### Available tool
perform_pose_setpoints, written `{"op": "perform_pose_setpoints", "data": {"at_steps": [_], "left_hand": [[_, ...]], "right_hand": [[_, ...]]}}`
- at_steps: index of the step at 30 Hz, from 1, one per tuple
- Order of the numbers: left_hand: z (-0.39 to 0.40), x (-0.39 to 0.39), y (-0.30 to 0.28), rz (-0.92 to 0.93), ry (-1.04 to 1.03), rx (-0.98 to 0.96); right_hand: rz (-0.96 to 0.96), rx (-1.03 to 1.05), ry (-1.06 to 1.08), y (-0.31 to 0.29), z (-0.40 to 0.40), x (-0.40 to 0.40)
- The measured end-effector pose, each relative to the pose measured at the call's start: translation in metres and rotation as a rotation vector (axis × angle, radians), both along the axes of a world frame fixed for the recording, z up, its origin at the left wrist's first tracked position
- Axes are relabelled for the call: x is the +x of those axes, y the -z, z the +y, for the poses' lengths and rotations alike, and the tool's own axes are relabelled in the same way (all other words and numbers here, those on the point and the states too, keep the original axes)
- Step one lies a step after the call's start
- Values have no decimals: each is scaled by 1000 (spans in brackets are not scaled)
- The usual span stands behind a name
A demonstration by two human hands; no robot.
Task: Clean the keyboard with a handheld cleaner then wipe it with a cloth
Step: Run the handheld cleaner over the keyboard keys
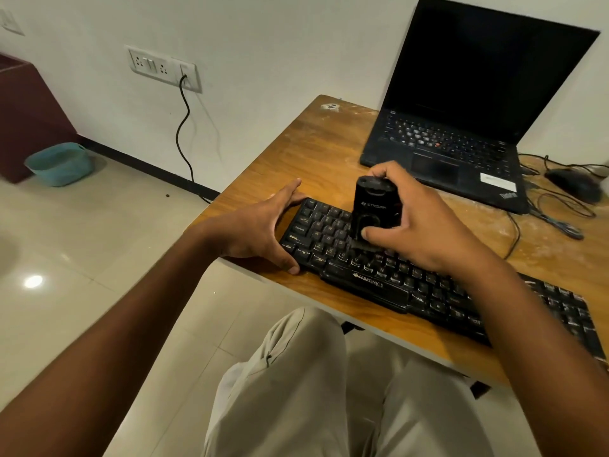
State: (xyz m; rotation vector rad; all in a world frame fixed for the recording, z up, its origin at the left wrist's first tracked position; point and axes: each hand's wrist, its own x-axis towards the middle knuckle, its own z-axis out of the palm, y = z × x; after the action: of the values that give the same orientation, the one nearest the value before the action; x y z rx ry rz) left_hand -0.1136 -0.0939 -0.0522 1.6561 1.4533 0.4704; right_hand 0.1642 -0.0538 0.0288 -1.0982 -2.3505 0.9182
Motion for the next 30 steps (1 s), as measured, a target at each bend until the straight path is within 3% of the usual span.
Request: {"op": "perform_pose_setpoints", "data": {"at_steps": [4,14,22,30], "left_hand": [[-2,0,-2,-3,-4,-5],[0,0,-1,-5,-1,-9],[-2,0,-3,-11,-2,-15],[1,0,-2,-7,-5,-24]], "right_hand": [[175,-10,-10,11,-3,-33],[-144,20,-15,-3,-1,12],[170,-14,-41,12,-9,-41],[-119,-2,-5,0,-6,5]]}}
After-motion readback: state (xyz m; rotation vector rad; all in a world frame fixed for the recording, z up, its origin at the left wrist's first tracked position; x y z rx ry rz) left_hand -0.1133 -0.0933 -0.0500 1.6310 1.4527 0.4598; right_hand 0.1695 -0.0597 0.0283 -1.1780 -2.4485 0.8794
